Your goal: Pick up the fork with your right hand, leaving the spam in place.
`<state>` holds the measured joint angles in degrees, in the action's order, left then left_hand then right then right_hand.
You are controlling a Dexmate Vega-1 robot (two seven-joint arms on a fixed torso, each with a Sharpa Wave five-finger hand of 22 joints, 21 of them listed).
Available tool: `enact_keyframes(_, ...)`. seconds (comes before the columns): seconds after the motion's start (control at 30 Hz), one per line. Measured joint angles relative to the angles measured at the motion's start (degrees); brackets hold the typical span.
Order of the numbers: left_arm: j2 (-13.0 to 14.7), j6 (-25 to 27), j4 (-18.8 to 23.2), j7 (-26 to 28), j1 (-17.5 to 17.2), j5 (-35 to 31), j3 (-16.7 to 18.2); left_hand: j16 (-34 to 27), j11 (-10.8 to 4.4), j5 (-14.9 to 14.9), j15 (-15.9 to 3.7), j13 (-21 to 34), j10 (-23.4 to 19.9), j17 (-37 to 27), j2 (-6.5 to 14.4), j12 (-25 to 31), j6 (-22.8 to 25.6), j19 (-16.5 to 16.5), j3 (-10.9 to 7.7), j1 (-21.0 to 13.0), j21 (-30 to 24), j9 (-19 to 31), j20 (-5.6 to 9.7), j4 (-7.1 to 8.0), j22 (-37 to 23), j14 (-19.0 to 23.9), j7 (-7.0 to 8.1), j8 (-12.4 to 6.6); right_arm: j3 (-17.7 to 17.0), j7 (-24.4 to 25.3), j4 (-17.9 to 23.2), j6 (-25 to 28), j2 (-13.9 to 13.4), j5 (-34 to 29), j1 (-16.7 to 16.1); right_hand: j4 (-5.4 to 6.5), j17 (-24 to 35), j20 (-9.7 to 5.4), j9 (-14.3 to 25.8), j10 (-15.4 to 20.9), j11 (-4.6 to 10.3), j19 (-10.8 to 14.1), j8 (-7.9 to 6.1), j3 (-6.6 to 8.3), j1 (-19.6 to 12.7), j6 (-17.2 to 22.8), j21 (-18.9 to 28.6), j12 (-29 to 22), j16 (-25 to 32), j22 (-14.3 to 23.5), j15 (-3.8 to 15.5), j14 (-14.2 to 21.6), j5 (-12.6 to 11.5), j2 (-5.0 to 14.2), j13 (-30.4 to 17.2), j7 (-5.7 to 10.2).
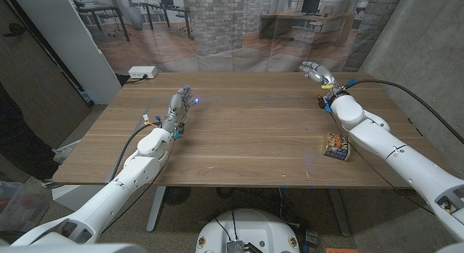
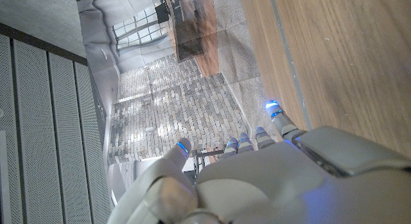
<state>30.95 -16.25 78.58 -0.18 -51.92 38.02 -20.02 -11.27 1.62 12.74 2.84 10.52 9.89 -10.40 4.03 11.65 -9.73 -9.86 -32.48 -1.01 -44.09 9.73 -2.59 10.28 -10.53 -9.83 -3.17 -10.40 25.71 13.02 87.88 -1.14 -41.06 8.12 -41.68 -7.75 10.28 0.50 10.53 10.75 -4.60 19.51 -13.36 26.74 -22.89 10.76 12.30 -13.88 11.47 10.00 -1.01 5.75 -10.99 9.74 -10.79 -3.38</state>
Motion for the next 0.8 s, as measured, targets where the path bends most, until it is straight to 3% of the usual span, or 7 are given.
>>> enact_keyframes(0.8,0.1,0.0,0.4,0.2,-0.2,-0.1,0.1,0.0,0.12,0.0,0.00,0.0,-0.1,0.0,0.0,0.0,0.0,-0.1,0.00,0.0,0.2,0.0,-0.39,0.00,0.0,0.0,0.00,0.00,2.2,0.1,3.8,9.2,-2.9,-7.2,3.1,0.72,0.3,-0.51,0.0,1.6,0.18,0.5,0.00,0.72,-0.8,1.2,0.0,0.0,0.0,0.0,0.31,0.3,0.4,0.83,0.0,0.00)
